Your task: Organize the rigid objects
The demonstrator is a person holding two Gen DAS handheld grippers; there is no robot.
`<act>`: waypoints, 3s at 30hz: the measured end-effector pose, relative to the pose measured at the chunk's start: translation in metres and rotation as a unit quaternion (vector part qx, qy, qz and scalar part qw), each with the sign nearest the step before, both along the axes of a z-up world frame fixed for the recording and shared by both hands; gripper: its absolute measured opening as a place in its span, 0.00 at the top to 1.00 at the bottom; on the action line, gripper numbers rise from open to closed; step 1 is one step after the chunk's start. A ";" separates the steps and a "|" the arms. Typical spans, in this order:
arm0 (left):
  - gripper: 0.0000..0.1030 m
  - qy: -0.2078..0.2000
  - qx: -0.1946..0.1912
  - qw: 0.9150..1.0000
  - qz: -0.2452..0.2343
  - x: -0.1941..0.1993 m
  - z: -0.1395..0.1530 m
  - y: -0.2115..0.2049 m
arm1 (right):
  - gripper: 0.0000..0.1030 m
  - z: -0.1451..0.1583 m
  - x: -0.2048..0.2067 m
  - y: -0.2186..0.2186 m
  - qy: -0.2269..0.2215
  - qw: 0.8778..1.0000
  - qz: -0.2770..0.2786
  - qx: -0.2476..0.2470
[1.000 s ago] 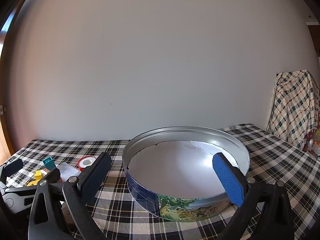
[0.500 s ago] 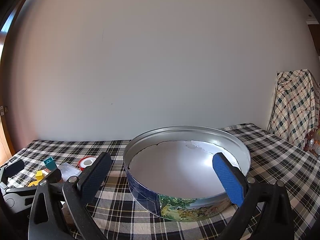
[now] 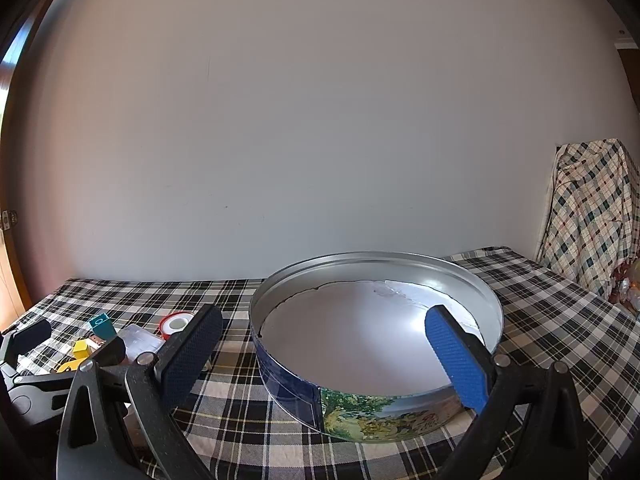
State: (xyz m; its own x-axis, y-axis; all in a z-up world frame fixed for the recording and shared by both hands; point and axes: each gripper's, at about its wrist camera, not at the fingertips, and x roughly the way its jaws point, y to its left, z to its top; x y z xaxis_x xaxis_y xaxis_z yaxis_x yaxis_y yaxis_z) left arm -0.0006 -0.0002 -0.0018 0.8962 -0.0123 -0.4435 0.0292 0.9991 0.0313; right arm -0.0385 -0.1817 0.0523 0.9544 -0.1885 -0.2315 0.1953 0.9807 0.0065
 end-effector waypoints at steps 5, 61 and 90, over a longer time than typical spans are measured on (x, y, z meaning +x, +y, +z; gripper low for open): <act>0.00 0.001 0.000 1.000 0.000 -0.002 0.000 0.000 | 0.01 -0.002 0.001 0.003 0.003 1.000 0.004 -0.002; 0.00 0.124 -0.009 0.990 0.061 -0.078 -0.035 0.147 | 0.11 -0.056 0.056 0.104 0.275 0.901 0.336 -0.013; 0.00 0.125 -0.035 0.991 0.045 -0.080 -0.022 0.141 | 0.83 -0.068 0.019 0.162 0.302 0.826 0.463 -0.107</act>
